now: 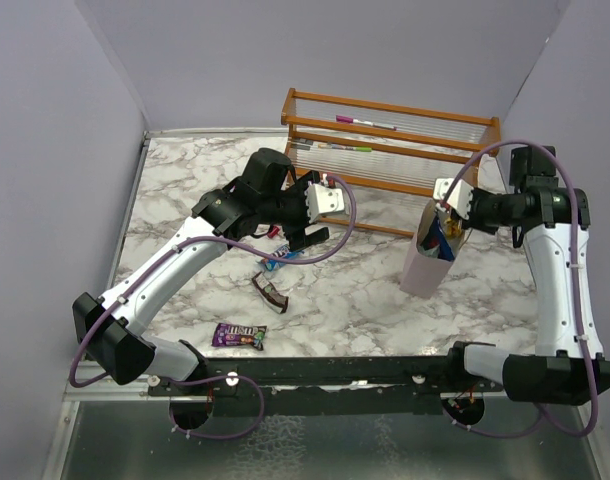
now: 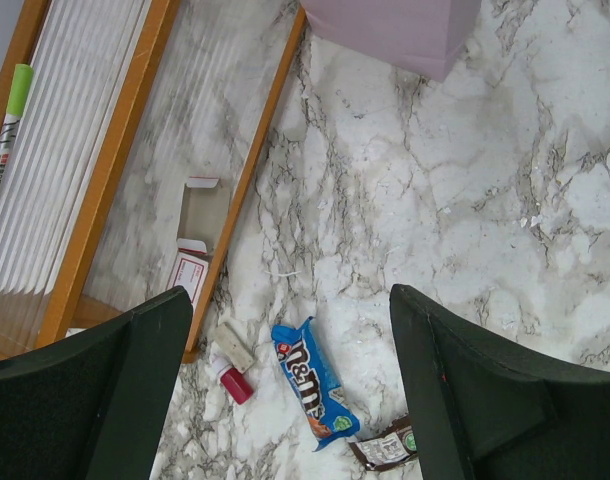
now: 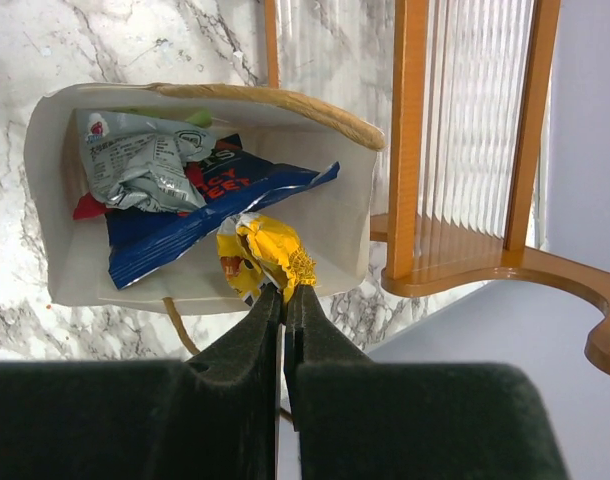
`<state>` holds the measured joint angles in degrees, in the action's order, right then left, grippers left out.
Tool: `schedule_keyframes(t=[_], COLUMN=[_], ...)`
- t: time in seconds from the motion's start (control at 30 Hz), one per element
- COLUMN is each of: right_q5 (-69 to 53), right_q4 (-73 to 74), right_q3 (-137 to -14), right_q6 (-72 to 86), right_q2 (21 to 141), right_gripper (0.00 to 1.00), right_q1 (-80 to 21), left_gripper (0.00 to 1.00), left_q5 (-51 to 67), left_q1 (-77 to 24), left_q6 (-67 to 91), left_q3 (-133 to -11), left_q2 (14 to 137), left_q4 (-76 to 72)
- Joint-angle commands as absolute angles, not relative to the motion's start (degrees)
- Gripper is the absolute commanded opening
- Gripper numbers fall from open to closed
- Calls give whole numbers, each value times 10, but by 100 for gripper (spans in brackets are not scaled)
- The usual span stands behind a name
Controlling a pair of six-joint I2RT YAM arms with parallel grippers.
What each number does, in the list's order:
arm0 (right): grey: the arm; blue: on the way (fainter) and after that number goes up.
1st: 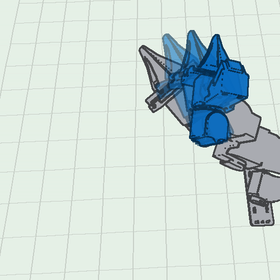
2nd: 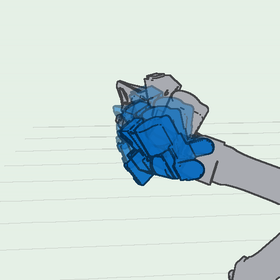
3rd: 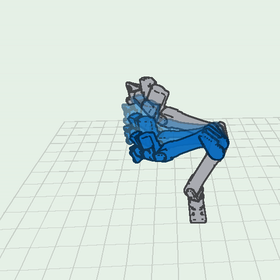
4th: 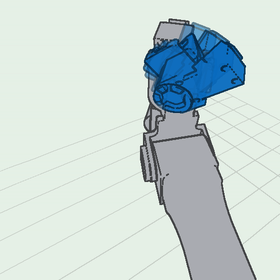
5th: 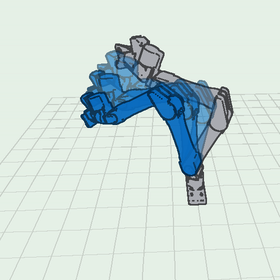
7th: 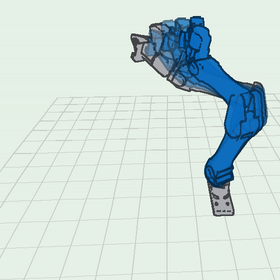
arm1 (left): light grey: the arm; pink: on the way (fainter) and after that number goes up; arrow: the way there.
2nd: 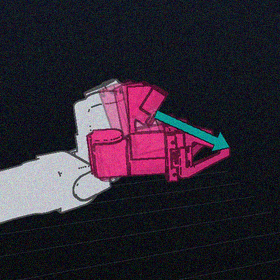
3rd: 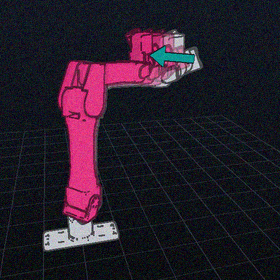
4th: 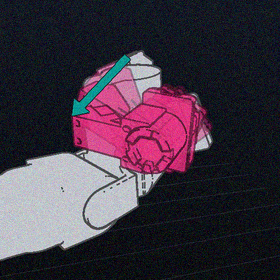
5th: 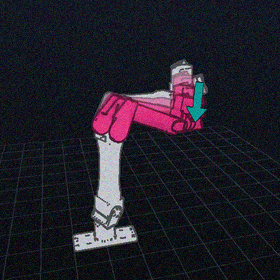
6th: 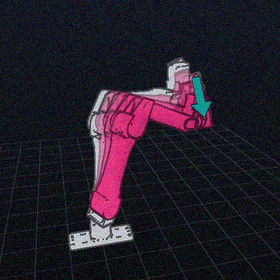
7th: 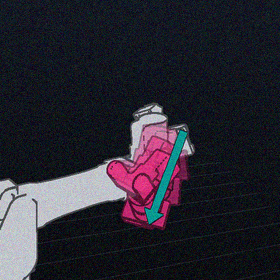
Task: Place the snacks into the paper bag
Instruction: Place the snack in the paper bag.
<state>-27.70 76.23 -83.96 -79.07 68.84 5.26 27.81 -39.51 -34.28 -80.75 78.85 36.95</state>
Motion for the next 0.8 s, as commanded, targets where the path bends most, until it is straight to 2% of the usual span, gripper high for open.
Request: schedule_keyframes(t=[0.0, 0.5, 0.6, 0.7, 0.77], right_q5=[-283, -290, -294, -291, -289], right_q4=[730, 645, 622, 598, 590], right_q3=[-846, -790, -769, -753, -746], right_q6=[-780, -721, -702, -681, -670], right_q2=[697, 712, 708, 705, 704], right_gripper=[1, 2, 11, 27, 34], right_q1=[54, 54, 54, 54, 54], left_gripper=[83, 83, 83, 83, 83], left_q5=[283, 276, 272, 266, 256], left_q1=[-396, -396, -395, -396, -396], left_q6=[-350, -352, -353, -354, -353], left_q3=[-806, -799, -793, -788, -784], left_q2=[776, 773, 770, 768, 765], left_q4=[374, 369, 367, 363, 358])
